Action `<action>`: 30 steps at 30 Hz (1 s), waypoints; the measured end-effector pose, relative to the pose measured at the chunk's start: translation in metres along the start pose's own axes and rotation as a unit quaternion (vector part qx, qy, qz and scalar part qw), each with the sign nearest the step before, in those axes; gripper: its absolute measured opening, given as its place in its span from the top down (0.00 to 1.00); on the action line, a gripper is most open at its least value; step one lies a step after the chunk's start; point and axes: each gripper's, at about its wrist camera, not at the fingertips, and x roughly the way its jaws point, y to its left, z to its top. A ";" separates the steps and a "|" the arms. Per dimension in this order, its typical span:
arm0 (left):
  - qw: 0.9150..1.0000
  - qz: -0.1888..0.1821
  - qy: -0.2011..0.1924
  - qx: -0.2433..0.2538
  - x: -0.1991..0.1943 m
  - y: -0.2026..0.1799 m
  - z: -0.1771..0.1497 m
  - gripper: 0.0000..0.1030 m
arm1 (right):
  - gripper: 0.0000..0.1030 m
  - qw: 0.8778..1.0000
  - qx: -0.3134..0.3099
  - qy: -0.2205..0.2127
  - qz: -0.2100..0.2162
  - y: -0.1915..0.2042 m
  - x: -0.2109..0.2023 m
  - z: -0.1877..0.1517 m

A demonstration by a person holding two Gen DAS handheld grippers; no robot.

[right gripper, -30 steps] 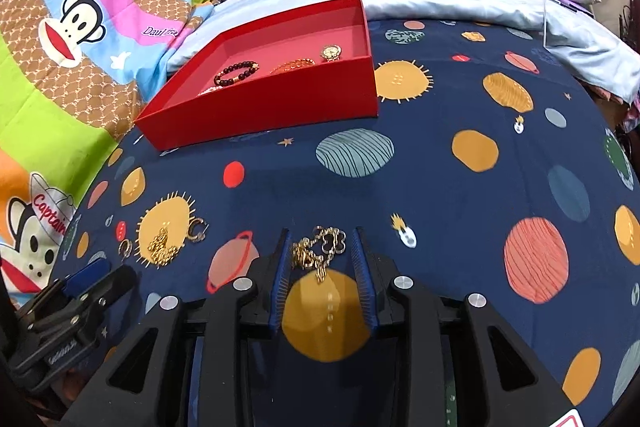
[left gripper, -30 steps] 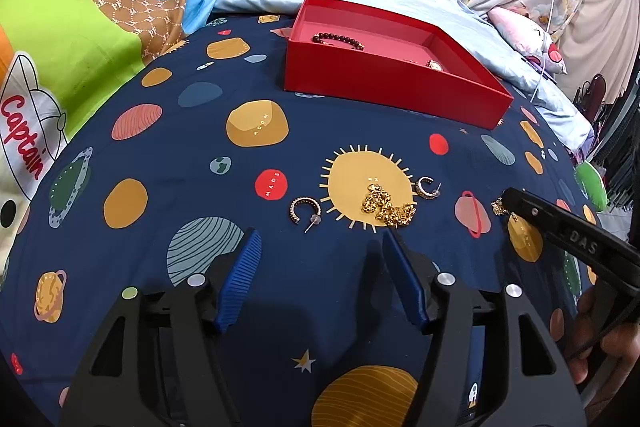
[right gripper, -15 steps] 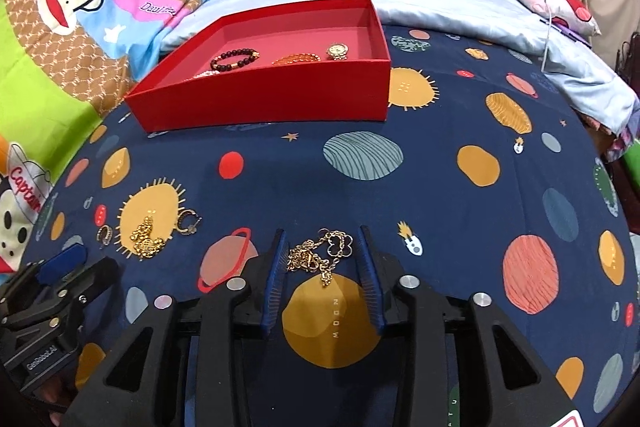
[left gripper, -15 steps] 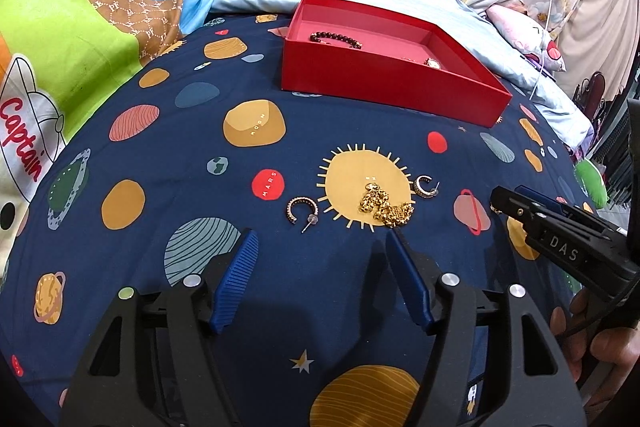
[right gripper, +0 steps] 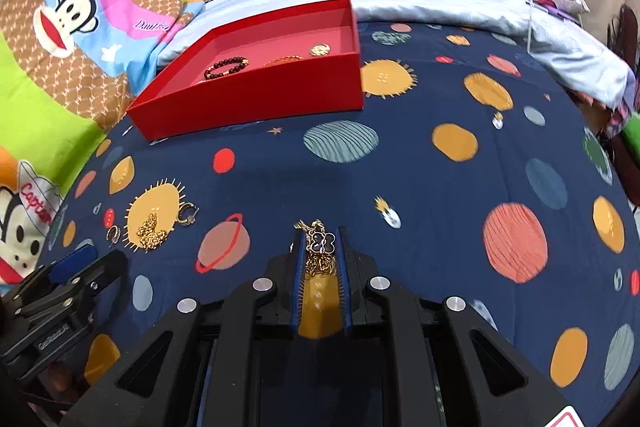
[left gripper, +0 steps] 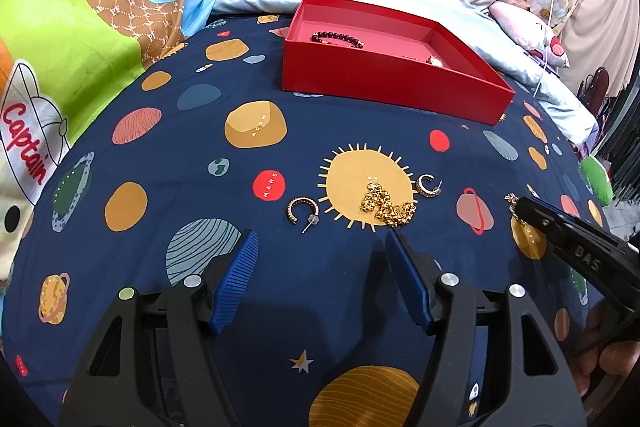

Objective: Organize jewelry
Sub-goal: 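Lift the gold chain with the right tool while the left tool grasps a gold earring, then carry the chain with the right tool while the left tool carries the earring to the tray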

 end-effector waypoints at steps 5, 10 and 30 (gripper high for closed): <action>1.000 -0.019 -0.004 0.006 0.001 -0.014 0.010 0.45 | 0.87 1.000 0.014 -0.001 0.009 -0.009 -0.008 -0.007; 0.999 -0.023 0.016 0.030 0.019 -0.033 0.017 0.61 | 0.87 1.000 0.021 -0.001 0.015 -0.012 -0.009 -0.008; 0.999 -0.014 -0.009 0.032 0.001 -0.022 0.021 0.95 | 0.87 0.999 0.025 -0.014 0.032 -0.010 -0.013 -0.008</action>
